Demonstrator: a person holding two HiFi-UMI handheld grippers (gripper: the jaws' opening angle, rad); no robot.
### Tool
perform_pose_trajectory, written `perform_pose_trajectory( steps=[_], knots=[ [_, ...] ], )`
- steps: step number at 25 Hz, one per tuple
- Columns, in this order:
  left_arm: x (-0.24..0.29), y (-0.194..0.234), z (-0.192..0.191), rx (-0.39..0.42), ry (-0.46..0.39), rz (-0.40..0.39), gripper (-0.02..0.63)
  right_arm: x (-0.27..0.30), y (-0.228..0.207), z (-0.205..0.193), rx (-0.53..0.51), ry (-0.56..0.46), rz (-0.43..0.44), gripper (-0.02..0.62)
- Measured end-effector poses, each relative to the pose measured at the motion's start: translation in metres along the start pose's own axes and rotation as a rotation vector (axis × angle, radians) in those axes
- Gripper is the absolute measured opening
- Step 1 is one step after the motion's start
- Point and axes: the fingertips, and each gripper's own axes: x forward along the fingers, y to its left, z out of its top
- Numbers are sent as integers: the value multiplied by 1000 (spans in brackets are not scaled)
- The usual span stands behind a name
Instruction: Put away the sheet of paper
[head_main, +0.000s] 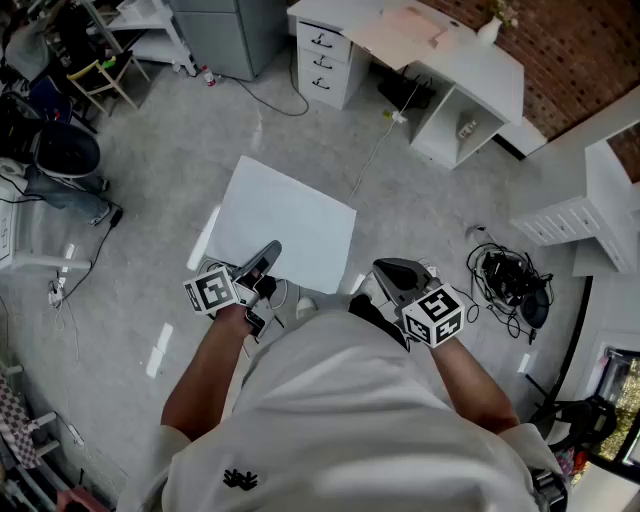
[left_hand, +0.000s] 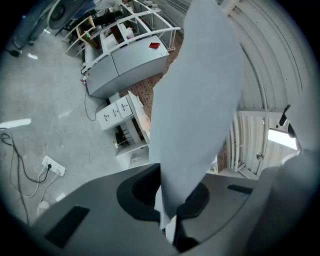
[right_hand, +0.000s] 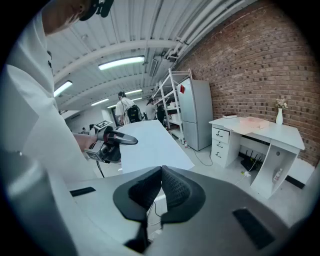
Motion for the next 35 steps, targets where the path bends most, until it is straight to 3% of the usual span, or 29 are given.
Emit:
perform_pose_trajectory(
  steps=[2,4,8,11,15,18,20,21,25,28,32,35],
  knots=[
    [-2,10,4,125,34,64,23,-3,1,-2,0,9,0,27],
    [1,13,6,168,48,86,23,-7,-1,-2,2,14,-5,28],
    [14,10,8,169,67,72,23,-12,-6,-4,21,11,-32,27],
    [25,7,5,111,78,44,23,-13,-9,-8,55,3,-47,28],
    [42,15,5,99,110,49,23,-12,-25,-9,114,-30,-82,28],
    [60,26,6,131,130,74,23,-13,-46,-10,116,-42,-92,34],
    [80,27,8,82,114,61,23,-8,-70,-9,115,-45,-85,109],
    [93,26,11,47,99,52,23,-4,-84,-7,114,-48,-81,116],
    [148,19,39,116,72,95,23,8,-156,22,82,-53,-43,89],
    [204,-2,57,39,66,69,23,17,-219,56,71,-99,-40,34],
    [271,-4,86,116,95,69,23,25,-285,77,82,-120,-16,29],
    [317,-15,90,81,90,58,23,18,-323,78,86,-115,5,29]
  ],
)
